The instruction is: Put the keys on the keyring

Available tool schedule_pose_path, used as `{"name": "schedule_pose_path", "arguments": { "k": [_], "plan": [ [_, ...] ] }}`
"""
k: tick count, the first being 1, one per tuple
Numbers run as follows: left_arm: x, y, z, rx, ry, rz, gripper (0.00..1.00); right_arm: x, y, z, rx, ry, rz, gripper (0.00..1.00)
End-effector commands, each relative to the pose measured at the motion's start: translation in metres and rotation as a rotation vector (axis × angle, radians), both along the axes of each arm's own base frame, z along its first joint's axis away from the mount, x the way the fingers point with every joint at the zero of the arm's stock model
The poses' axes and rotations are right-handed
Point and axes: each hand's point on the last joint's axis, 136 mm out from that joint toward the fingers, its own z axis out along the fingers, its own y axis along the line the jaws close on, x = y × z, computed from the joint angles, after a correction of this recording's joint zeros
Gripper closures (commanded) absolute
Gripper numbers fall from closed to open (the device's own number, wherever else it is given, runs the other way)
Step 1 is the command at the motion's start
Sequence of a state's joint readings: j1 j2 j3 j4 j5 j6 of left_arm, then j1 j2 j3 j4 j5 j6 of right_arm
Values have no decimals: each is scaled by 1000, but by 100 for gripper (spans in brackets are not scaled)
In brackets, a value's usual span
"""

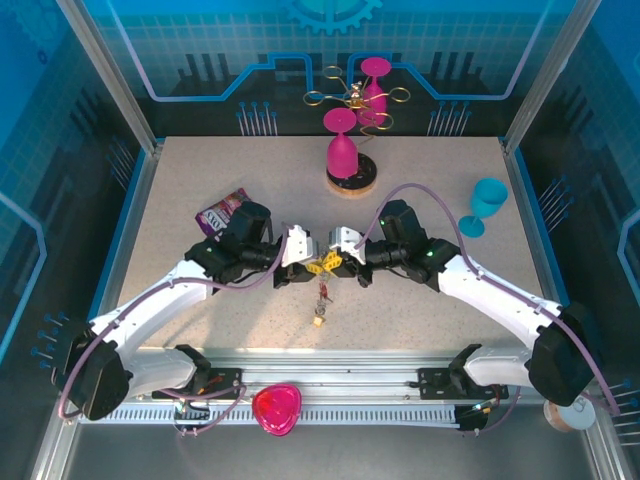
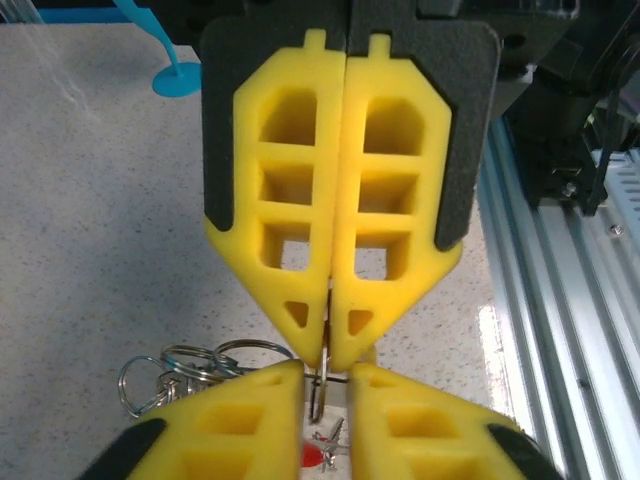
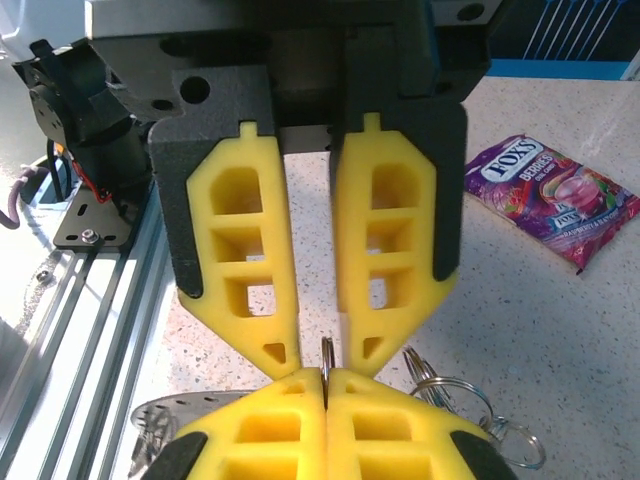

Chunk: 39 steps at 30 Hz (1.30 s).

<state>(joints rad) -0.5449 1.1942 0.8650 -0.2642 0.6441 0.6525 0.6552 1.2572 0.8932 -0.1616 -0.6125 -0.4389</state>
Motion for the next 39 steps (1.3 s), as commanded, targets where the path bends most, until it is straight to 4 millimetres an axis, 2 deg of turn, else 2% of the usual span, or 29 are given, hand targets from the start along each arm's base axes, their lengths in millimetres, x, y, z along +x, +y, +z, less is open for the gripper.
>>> {"name": "schedule_pose_path", "arguments": {
  "k": [1,3,6,8,10,11,15,21,27,39],
  "plan": [
    [0,-4,9,-37,2,-26,90,-4,10,21,47,-28,46,100],
    [-1,-4,10,-37,-4,-27,99,-5,10,22,51,-23,50,100],
    [-1,-3,10,-42,-21,-23,100,-3,8,22,49,-22,32,100],
    [1,-1,10,-48,-54,-5,100,1,1,23,56,-25,-8,75],
    [4,-1,10,-57,-91,19,100,6,-9,26,66,-31,-54,64],
    [6,0,11,-66,-109,34,100,6,-15,19,58,-16,-81,61],
    [11,0,18,-115,-136,81,100,5,-27,10,52,15,-147,62],
    [11,-2,21,-166,-131,99,100,-2,-22,-2,52,83,-167,65],
    [6,-3,20,-191,-133,91,100,10,-22,-10,26,65,-224,66],
    [2,-5,22,-215,-130,64,100,6,-16,-7,47,77,-174,72]
  ]
}}
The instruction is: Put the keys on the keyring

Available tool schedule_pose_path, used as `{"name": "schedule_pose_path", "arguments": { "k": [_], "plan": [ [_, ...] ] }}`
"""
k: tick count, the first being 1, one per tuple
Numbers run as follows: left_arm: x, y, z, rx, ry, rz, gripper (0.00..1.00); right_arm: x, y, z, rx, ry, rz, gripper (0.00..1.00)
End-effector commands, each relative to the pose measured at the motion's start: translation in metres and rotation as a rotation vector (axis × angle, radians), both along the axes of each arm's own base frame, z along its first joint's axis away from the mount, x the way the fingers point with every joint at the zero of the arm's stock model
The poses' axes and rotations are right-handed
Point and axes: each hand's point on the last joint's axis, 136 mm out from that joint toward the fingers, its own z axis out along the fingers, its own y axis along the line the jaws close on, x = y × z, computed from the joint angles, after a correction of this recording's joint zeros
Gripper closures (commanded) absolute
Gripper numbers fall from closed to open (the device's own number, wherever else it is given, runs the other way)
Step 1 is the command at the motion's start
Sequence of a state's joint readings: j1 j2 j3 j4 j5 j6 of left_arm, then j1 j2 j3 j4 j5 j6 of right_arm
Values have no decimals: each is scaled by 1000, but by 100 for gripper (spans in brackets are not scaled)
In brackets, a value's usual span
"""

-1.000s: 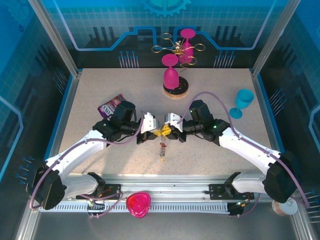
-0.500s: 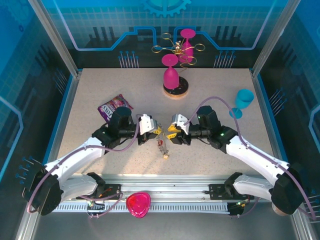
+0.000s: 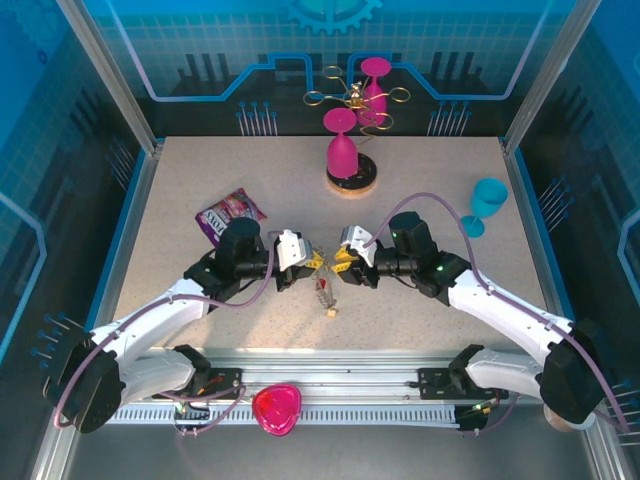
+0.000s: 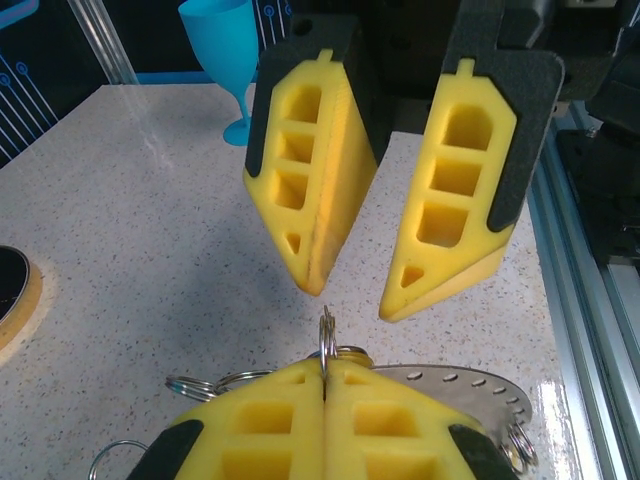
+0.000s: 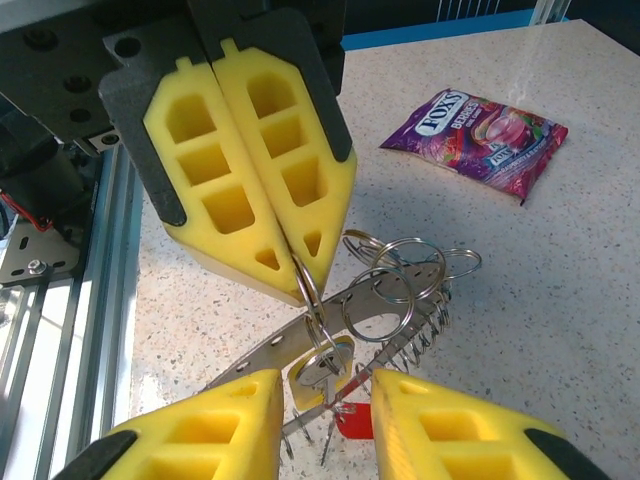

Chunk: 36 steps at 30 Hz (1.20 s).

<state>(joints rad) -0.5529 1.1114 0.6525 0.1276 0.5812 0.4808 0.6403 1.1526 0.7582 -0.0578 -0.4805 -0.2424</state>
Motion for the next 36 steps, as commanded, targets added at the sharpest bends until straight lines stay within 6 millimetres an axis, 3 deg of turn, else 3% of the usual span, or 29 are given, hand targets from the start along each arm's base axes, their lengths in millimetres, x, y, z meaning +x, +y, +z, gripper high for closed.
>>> {"name": "schedule_pose_path", "arguments": {
  "k": [1,12,19,23,29,34,36],
  "plan": [
    [-8,-6,21,-66,-50,-51,100,-5,7,5,29,4,41,73],
    [-11,-8,24,-79,-54,-77,100,-4,8,8,40,-13,51,80],
    [-11,-9,29,-103,-74,-74,100,-8,6,4,20,2,69,100],
    [-12,-10,40,-154,-90,-80,100,-9,2,-2,-14,25,67,100],
    [-14,-13,43,-169,-85,-103,100,-7,11,5,11,37,95,100],
    [-10,-13,37,-156,-84,-80,100,-3,8,11,30,-7,68,78],
    [-9,-13,35,-157,-77,-76,100,-3,5,12,41,-32,56,74]
  ]
}}
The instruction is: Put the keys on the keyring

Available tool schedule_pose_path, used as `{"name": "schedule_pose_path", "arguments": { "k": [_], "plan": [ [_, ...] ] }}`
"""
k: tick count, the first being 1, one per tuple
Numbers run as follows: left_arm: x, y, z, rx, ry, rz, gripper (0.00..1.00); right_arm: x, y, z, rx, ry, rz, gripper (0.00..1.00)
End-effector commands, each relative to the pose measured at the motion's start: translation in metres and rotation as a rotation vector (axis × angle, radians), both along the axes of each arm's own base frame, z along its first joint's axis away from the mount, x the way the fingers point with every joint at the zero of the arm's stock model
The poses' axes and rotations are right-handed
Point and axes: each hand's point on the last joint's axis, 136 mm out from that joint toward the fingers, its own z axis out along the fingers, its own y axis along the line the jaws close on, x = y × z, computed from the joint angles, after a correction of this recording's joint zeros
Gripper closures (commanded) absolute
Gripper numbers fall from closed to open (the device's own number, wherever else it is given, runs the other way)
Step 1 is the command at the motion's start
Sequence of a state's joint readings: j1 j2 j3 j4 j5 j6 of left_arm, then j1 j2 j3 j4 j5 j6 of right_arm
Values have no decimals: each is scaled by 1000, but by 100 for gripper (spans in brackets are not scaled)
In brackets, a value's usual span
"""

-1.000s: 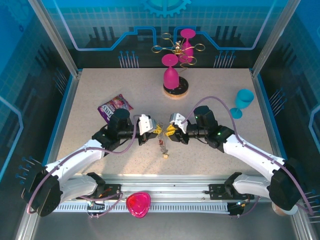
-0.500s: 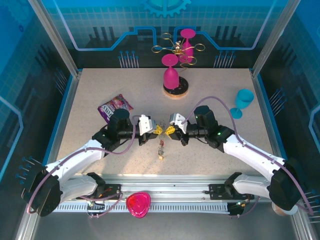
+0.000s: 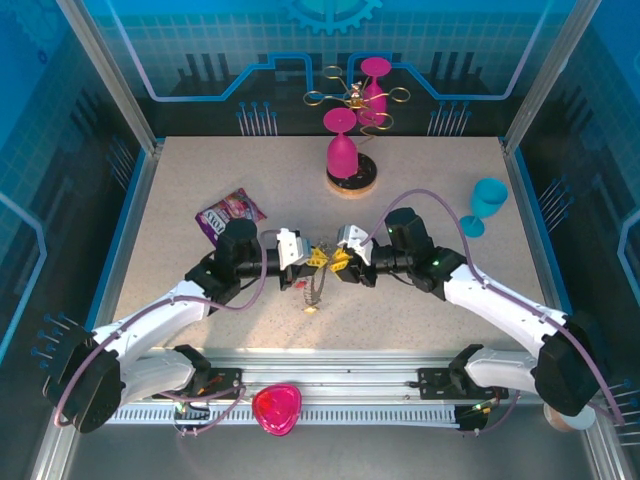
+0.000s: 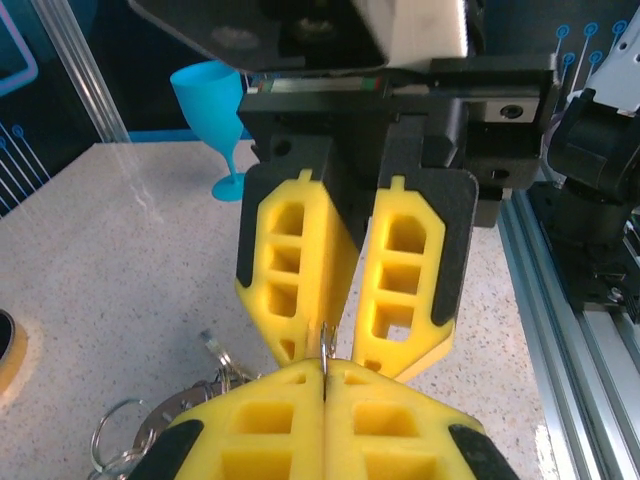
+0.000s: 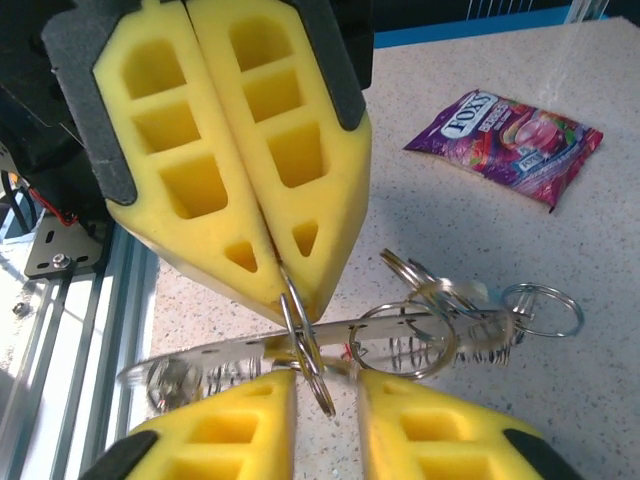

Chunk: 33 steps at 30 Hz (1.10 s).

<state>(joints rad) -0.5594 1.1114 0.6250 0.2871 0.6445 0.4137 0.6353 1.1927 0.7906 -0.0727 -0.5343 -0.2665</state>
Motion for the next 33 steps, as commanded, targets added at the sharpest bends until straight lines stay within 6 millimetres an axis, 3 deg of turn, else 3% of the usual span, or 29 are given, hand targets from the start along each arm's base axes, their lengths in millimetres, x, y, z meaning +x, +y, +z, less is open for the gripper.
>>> {"name": "schedule_pose_path", "arguments": {
  "k": [1,22,33],
  "plan": [
    [-3,-4,14,-53,-35,-26,100,-2,-2,11,43,-60,1,74],
    [-6,-7,11,-66,-16,-41,100,-1,-6,25,91,-147,-15,72],
    [-7,-8,13,-72,-19,-50,100,-2,2,30,127,-140,13,84]
  ]
}}
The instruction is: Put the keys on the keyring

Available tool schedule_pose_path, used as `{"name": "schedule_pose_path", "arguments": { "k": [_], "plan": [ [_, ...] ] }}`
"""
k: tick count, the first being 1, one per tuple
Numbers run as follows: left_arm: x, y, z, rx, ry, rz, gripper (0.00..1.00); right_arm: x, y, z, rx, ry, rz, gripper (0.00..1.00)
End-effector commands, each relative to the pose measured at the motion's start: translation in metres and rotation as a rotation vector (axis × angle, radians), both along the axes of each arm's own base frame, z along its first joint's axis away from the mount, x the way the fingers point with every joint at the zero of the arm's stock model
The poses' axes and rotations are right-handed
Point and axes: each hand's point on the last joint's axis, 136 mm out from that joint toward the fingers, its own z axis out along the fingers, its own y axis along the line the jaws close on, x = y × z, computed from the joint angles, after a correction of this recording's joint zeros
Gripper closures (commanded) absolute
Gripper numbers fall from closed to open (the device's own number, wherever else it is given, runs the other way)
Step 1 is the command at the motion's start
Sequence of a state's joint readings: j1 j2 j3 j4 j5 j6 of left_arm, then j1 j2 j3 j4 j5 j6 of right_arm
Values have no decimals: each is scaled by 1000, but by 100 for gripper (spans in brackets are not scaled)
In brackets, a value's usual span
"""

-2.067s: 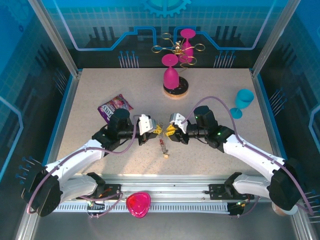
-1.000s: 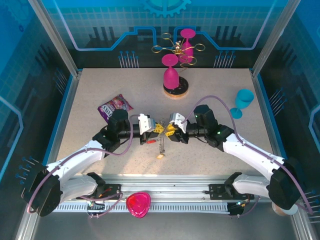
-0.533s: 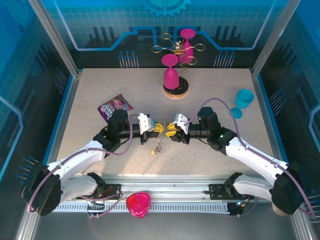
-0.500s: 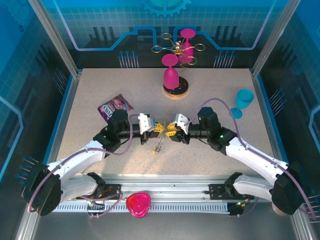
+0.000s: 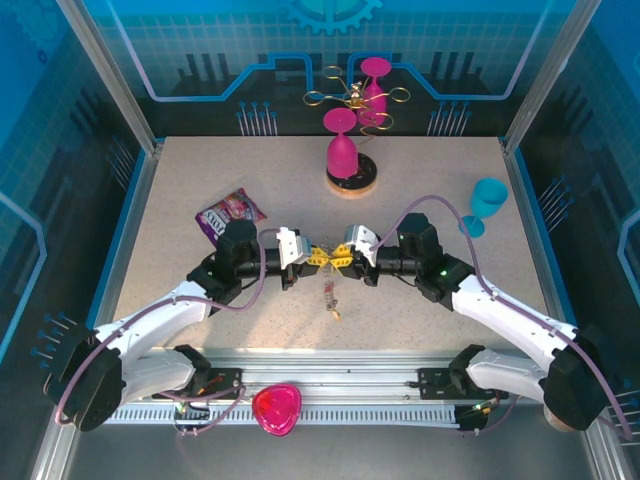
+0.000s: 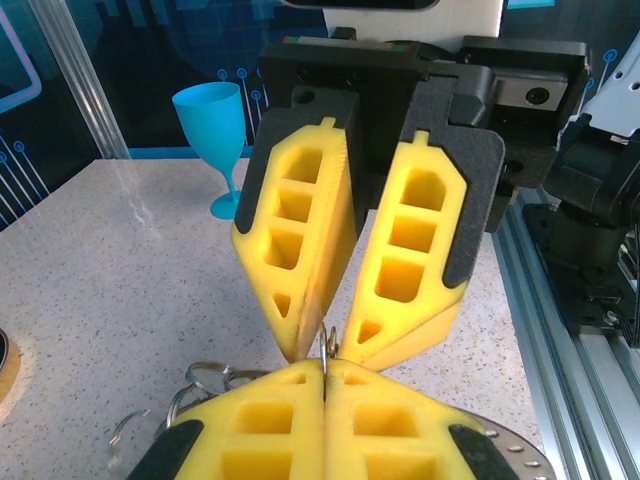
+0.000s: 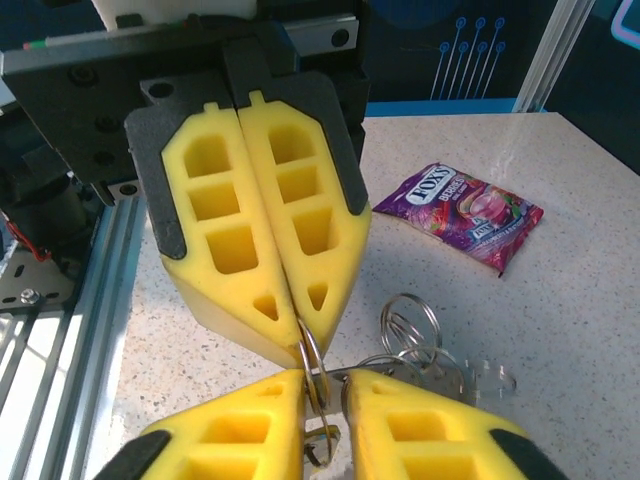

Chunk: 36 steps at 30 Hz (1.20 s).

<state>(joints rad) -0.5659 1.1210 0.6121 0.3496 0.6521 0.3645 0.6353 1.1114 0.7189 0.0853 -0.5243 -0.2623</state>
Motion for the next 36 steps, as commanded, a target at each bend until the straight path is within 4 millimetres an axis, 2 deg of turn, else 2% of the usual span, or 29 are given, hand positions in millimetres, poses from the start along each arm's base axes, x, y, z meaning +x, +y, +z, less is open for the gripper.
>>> {"name": "schedule_pose_path", "arguments": {
  "k": [1,4,7,9,11,15,22,27,36],
  "plan": [
    [-7,-5,9,-37,-30,-46,100,-1,5,5,31,-8,28,86],
    [-5,-5,9,-37,-27,-43,100,-4,7,4,29,-3,50,100],
    [2,-2,5,-16,-21,6,100,-3,5,0,-1,-1,44,100],
    [5,2,-2,19,-17,37,84,-2,1,-6,-43,-2,34,100],
    [5,5,-9,66,-17,50,74,-2,-2,-12,-103,-1,26,100],
    [5,10,-22,163,-12,50,69,-5,-6,-24,-245,-2,44,100],
    [3,10,-22,204,-25,24,68,-7,-4,-22,-383,-23,82,100],
    [2,6,-19,177,-16,7,69,-9,5,-17,-402,-42,116,100],
    [-1,1,-16,147,6,-25,82,-11,22,-4,-339,-55,148,100]
  ]
}}
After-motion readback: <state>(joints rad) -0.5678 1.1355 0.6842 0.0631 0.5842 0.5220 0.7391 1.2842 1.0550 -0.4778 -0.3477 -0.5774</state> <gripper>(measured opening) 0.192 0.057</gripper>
